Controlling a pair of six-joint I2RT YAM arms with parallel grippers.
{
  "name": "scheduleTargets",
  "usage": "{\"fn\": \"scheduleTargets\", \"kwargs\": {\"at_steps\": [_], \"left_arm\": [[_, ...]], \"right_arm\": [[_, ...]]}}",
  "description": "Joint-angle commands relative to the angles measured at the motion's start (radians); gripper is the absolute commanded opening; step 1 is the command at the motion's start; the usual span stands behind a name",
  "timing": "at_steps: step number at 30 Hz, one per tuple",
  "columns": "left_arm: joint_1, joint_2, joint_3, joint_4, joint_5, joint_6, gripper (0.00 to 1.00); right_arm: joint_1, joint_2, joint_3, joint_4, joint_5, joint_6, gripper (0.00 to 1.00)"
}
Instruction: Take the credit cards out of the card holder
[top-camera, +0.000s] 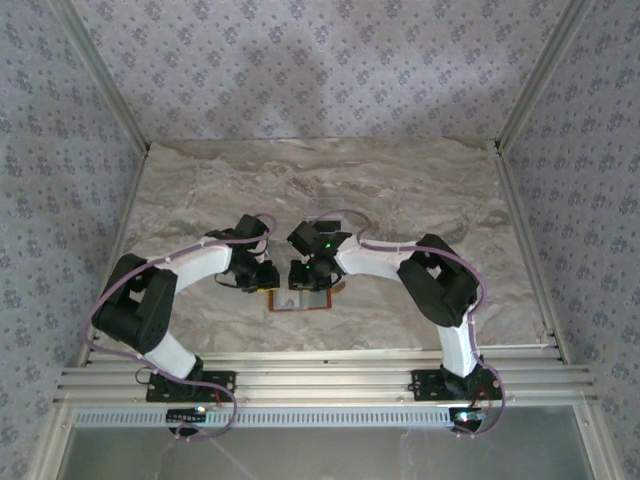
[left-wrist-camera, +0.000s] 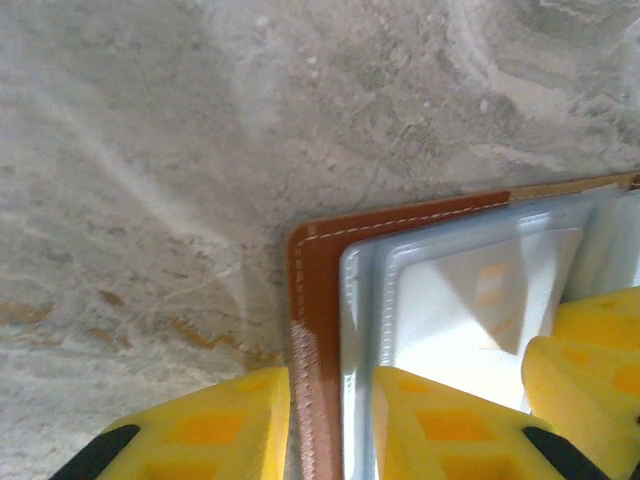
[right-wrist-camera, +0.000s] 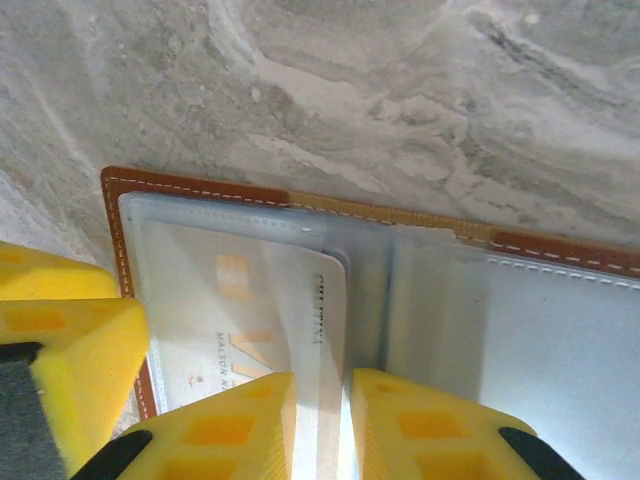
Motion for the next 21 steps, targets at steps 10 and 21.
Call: {"fn": "scheduleTargets", "kwargs": {"at_steps": [10,21], "left_arm": [[-0.008,-0.023,0.009,-0.011,0.057,-0.009,0.23],[-0.015,-0.016,0.007,0.012,0.073,-0.022,0.22]], "right_arm": [[0.008,-0.074,0.010,-0.089,0.050,-0.013,0.24],[0.012,-0.037,0.008,-0.053,-0.006,-0.008,0.24]]}}
